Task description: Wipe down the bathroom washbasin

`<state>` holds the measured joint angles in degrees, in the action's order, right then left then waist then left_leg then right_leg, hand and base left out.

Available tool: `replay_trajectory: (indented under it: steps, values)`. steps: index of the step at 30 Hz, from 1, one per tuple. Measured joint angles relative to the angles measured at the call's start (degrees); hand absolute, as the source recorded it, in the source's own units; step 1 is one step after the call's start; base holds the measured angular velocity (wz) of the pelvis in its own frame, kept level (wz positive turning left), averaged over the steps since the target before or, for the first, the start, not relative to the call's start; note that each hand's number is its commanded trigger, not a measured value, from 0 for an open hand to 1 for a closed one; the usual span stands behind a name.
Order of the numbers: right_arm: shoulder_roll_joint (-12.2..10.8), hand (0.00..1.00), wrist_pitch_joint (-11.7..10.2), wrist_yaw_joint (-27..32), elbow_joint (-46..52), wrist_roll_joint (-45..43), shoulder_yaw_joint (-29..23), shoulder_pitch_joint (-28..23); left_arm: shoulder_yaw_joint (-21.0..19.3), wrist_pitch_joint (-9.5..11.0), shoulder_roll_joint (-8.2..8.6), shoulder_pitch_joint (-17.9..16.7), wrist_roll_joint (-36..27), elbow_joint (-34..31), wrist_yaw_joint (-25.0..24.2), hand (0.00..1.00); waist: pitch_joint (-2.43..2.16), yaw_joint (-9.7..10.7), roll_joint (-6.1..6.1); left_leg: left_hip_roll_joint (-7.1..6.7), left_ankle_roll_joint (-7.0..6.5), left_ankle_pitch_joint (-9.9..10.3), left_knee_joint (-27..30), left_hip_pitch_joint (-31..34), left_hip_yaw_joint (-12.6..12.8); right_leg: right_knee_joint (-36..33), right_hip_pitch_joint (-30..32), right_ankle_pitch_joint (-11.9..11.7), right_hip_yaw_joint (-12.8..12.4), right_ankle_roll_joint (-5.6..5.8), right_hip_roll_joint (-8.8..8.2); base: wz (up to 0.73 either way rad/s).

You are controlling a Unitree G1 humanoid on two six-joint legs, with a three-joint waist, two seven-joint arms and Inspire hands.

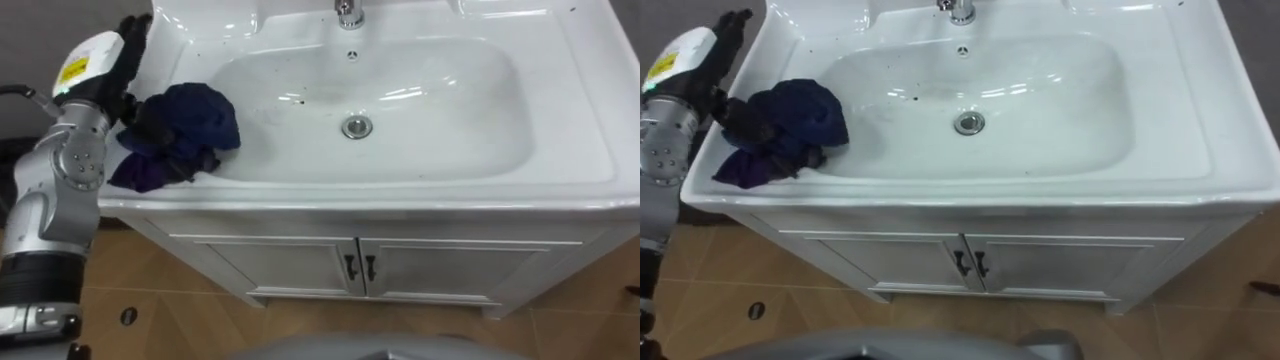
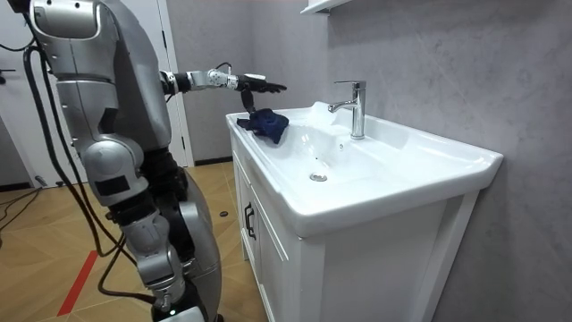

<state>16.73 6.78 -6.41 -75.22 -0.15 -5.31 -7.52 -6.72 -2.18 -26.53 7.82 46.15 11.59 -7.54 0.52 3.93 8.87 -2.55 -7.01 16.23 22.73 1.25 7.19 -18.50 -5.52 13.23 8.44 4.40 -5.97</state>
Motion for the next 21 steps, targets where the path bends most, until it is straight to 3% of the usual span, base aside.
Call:
replay_trajectory:
  steps: [2,8,21]
  values:
    - [0.1,0.00,-0.6,0.0,-0.1,0.0,-0.1,0.0,0.0,0.0,0.00,-0.1,2.4,0.0,1.9,0.00,0.24,0.0,0.39,-0.04,0.04,0.0,-0.1,0.1,0.0,0.5,-0.1,0.0,0.1,0.00,0.00,0.00]
    - [0.4,0.00,-1.2,0.0,-0.2,-0.1,-0.6,0.0,0.0,0.7,0.01,-0.2,3.5,0.0,5.1,0.00,0.23,0.0,0.39,-0.06,0.40,-0.3,-1.1,0.0,-0.1,1.0,-0.1,0.0,0.3,0.00,0.05,0.00]
    - [0.6,0.00,-2.5,0.0,-0.3,-0.2,-1.3,0.2,0.0,1.4,0.01,-1.4,3.6,-0.4,5.9,0.00,0.13,0.1,0.36,-0.22,0.45,-0.3,-2.1,-0.9,-0.1,3.0,-1.3,0.0,0.3,0.00,0.11,0.00]
